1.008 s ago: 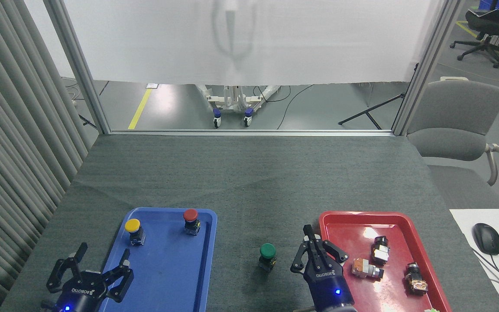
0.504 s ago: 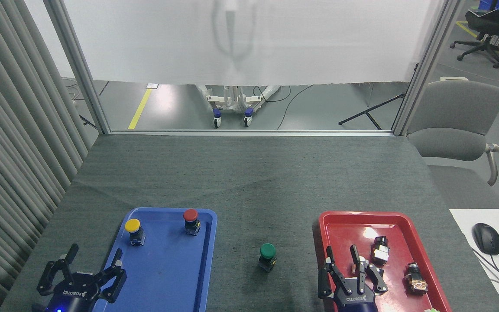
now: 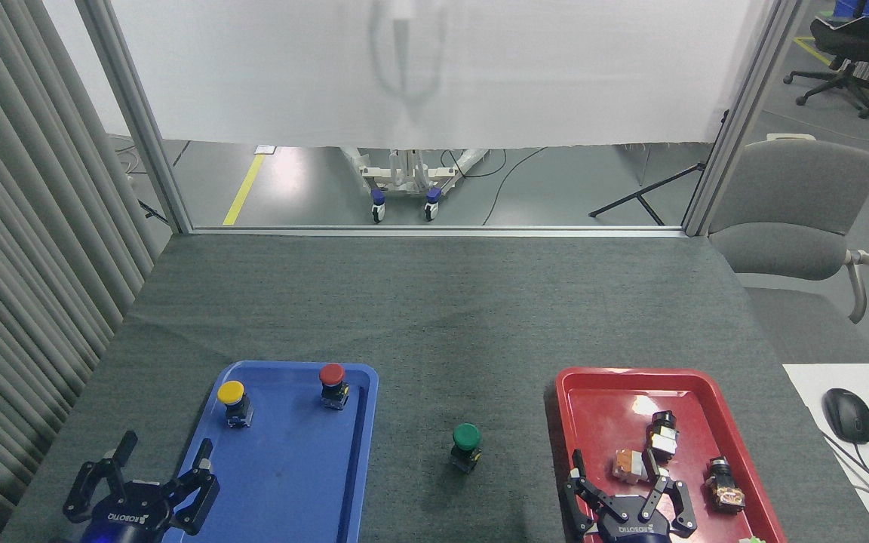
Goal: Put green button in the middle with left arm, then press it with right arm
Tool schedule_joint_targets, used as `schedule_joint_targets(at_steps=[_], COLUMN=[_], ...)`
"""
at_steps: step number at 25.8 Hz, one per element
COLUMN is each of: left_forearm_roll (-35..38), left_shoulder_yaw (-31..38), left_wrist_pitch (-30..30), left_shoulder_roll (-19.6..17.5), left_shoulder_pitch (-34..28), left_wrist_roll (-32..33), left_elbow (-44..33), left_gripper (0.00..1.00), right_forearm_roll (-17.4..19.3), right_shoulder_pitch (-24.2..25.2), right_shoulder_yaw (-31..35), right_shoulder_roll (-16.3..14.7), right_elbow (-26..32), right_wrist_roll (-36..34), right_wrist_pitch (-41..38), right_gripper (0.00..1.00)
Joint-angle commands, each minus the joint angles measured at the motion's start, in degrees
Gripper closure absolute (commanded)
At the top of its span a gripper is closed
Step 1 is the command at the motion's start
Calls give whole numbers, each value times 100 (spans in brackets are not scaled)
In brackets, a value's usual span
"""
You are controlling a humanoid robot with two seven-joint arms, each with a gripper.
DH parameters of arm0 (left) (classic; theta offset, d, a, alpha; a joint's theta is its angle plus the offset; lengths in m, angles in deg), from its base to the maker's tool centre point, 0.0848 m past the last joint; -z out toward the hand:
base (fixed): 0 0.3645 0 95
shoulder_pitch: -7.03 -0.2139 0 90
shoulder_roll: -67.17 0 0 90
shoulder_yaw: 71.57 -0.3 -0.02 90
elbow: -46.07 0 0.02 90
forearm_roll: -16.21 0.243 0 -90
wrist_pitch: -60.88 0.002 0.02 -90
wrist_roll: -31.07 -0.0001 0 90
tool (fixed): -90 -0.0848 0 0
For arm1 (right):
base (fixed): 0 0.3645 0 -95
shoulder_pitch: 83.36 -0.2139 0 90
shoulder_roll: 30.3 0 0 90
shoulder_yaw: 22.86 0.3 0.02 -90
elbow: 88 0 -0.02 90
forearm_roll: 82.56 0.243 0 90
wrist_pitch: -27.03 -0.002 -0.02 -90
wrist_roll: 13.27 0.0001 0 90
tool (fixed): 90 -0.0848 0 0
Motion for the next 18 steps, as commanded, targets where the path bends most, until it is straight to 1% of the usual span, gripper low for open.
schedule_joint_targets(at_steps=[1,13,18], left_forearm_roll=[-12,-21,-29], left_shoulder_yaw=[2,2,2], left_wrist_pitch=[-24,-15,-50], left_shoulder_roll=[36,28,19], left_shoulder_pitch=[-18,-18,-27], left_wrist_roll=[5,13,13], left_elbow=[-18,-9,-9], left_gripper=[0,0,0], right_forearm_roll=[1,1,1], right_shoulder_pitch=[11,-112,-112], right_shoulder_yaw=[-1,8,8], right_shoulder_roll=[-32,-234,-251], right_elbow=[64,99,99], right_wrist_roll=[35,70,70], right_wrist_pitch=[7,16,16], right_gripper=[0,0,0])
